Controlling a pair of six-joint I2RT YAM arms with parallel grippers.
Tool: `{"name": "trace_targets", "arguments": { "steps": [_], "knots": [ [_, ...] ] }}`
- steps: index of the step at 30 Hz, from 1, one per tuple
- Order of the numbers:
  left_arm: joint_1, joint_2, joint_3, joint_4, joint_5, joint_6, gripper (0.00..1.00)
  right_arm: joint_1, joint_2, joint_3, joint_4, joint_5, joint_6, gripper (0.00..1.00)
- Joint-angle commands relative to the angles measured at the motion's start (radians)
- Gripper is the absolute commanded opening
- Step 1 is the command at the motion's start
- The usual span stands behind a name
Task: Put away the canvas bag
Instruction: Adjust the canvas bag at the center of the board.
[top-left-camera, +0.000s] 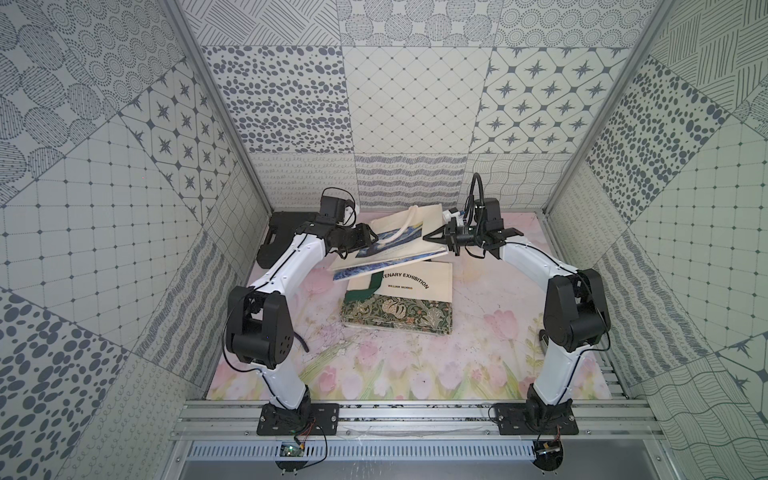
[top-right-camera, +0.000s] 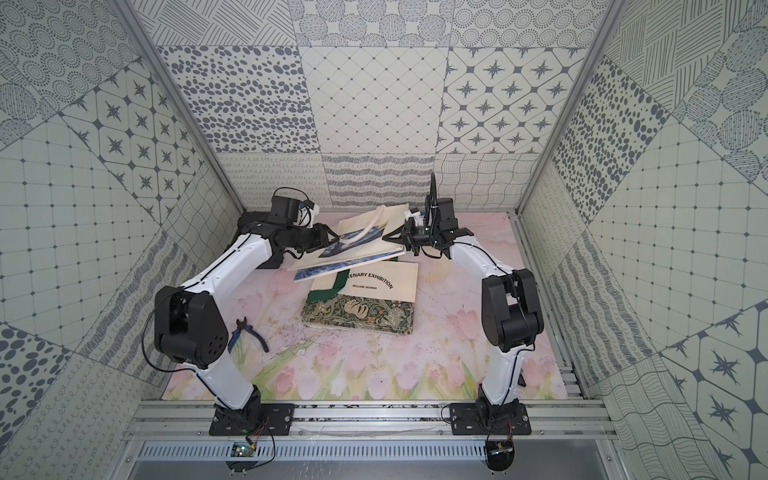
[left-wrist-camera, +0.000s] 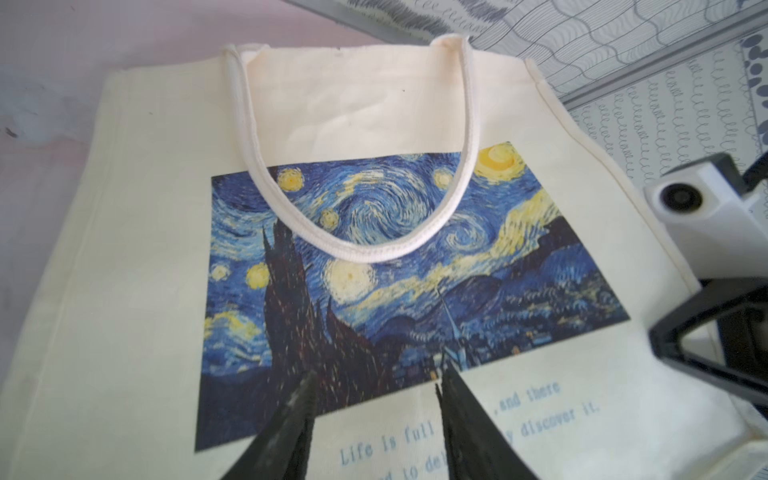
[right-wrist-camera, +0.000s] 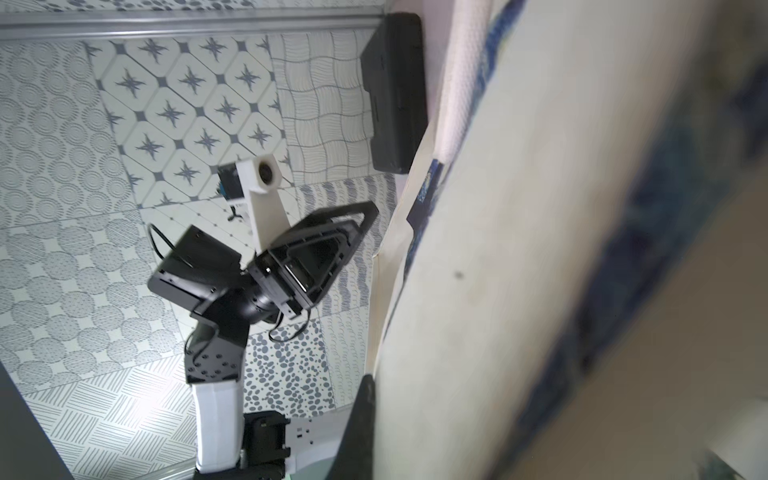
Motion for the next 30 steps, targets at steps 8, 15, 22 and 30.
{"name": "trace_targets", "arguments": {
  "steps": [8, 15, 22, 30],
  "knots": [
    [0.029, -0.120, -0.030, -0.114, -0.073, 0.075, 0.50, 0.037, -0.063, 0.121, 0.169, 0.001, 0.033, 0.00],
    [0.037, -0.139, -0.033, -0.119, -0.087, 0.076, 0.50, 0.049, 0.023, 0.298, 0.354, -0.092, 0.165, 0.00],
    [0.051, -0.160, -0.042, -0.134, -0.084, 0.085, 0.50, 0.069, 0.126, 0.487, 0.321, -0.145, 0.167, 0.00],
    [0.064, -0.189, -0.067, -0.135, -0.088, 0.092, 0.49, 0.114, 0.300, 0.753, 0.286, -0.172, 0.223, 0.00]
  ]
}}
